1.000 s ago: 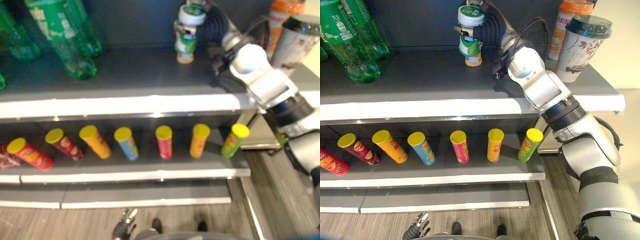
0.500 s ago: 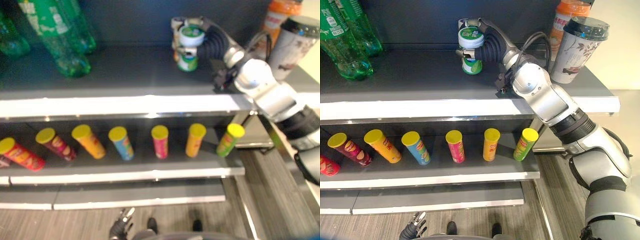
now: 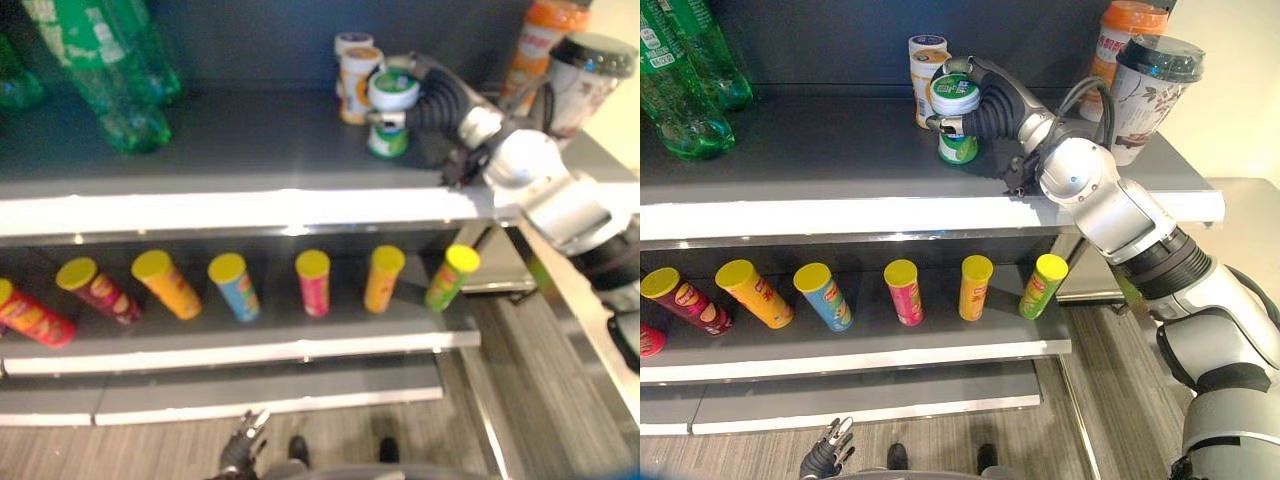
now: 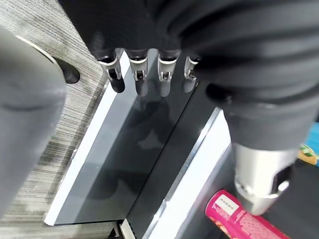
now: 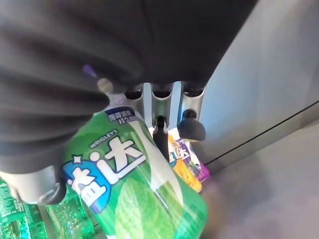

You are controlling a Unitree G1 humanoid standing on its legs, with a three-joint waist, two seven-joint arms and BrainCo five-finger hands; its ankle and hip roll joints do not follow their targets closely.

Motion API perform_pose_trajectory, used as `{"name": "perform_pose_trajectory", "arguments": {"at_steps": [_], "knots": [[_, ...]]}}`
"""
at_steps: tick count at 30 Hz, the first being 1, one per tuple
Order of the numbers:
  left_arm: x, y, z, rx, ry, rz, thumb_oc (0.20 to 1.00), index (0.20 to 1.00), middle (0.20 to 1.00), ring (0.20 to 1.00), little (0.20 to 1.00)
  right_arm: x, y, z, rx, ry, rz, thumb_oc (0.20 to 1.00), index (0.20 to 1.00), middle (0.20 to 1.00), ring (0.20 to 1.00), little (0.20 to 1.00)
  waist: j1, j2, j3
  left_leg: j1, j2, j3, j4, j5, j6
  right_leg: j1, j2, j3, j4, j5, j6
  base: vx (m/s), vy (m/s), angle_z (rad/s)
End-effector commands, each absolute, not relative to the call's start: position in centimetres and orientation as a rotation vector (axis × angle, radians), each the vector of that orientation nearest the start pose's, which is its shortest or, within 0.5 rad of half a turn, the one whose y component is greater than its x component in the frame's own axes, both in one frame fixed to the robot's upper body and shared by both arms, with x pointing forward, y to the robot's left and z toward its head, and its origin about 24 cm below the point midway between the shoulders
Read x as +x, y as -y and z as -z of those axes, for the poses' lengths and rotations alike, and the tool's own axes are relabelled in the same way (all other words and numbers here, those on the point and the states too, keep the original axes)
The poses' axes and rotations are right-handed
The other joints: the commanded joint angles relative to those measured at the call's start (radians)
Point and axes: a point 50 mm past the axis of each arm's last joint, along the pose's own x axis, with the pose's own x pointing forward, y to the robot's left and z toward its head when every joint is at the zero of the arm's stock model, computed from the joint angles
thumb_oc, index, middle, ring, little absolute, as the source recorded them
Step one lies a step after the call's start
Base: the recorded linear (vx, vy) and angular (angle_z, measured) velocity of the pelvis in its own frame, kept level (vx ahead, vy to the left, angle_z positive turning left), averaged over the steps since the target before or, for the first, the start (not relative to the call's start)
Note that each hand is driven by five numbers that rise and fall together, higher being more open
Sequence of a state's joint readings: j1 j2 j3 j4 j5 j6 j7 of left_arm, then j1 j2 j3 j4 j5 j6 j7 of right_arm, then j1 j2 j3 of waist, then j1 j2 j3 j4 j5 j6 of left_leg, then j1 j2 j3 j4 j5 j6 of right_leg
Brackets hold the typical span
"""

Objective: Put the goods on the table back onto the shelves and tidy them up.

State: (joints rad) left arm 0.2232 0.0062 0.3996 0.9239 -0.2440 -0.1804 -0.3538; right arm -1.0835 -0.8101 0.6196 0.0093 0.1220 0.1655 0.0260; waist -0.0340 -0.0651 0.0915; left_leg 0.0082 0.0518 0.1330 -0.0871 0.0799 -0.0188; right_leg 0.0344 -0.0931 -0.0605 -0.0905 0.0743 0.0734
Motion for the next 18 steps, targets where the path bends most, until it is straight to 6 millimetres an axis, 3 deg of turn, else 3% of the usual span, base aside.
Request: {"name": "perform_pose_trajectory", "arguments": {"at_steps": [1,18], "knots": [[7.8,-20.2,14.9,-0.469,-0.784,-0.257,1.000,1.000,1.000,1.000,1.000,32.9,9.5,-30.5,-0.981,0.670,-0.435,0.200,0.200,0.200,0.200,0.200,-0.001,0.024,0.015,0.042,0.050,-0.021,0.000,-0.073,-0.026,0.052,-0.038,0.001,0.003,0.036,-0.040,-0.01,-0.002,-0.06],[7.3,-20.2,15.0,-0.463,-0.801,-0.261,1.000,1.000,1.000,1.000,1.000,32.3,9.0,-29.2,-0.976,0.633,-0.526,0.200,0.200,0.200,0.200,0.200,-0.006,0.020,0.015,0.047,0.048,-0.023,0.000,-0.077,-0.027,0.056,-0.037,0.002,0.003,0.040,-0.040,0.00,0.000,-0.01]]}}
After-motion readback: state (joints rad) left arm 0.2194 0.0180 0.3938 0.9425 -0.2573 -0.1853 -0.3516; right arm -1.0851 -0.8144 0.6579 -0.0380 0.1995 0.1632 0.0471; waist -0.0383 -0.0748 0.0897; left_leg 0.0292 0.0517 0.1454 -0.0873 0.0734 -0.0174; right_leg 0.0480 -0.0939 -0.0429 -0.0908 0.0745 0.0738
